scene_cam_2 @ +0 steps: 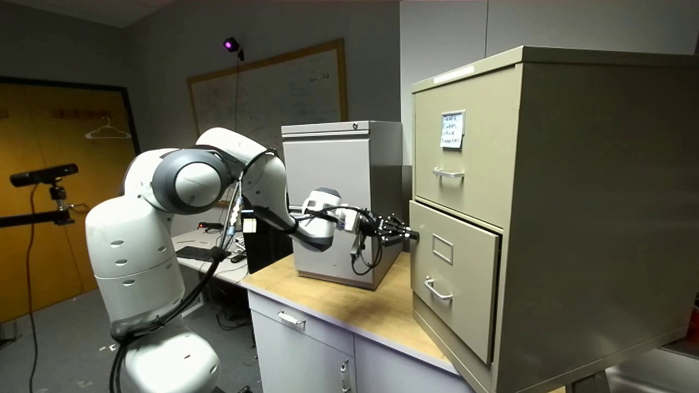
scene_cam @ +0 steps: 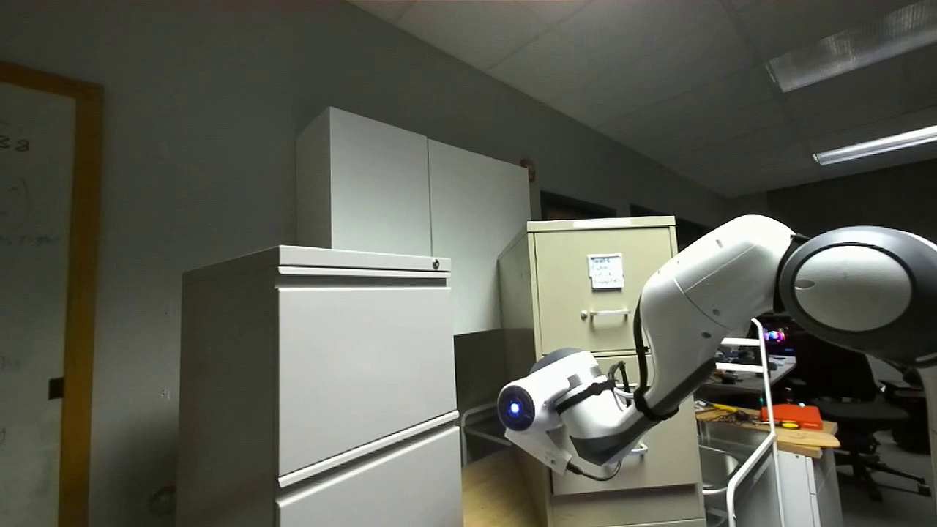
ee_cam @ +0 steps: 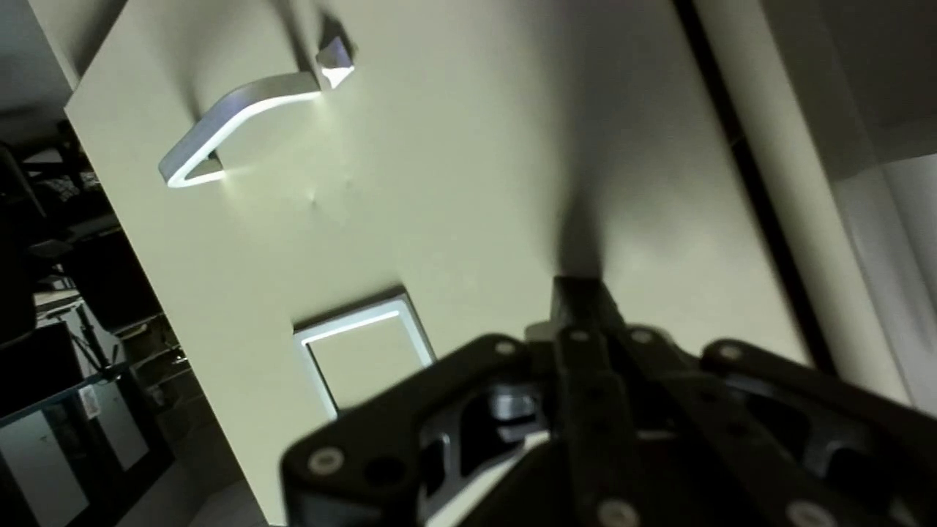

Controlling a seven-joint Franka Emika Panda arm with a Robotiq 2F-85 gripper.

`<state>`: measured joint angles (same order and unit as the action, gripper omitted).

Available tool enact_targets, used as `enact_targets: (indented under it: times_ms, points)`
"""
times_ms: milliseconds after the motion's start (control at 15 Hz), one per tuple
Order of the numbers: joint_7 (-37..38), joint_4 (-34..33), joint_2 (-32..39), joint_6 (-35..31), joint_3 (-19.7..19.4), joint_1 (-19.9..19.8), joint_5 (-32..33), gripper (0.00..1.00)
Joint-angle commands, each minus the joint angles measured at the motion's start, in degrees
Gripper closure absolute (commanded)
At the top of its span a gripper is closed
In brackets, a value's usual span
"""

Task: Close the bottom drawer on the right

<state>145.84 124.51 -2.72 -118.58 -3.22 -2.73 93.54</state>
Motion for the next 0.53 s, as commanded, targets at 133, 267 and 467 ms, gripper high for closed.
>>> enact_targets:
  times_ms: [133,267,467]
  points:
    - [-11.9,-10.6,3.7,-5.4,-0.8,-0.6,-7.8,1.00]
    - [-14.6,-12.2,4.3,-4.5,-0.6,-0.5,-10.0,1.00]
    - [-16.6,-13.9,5.3,-3.6,-0.4,-0.4,-11.3,1.00]
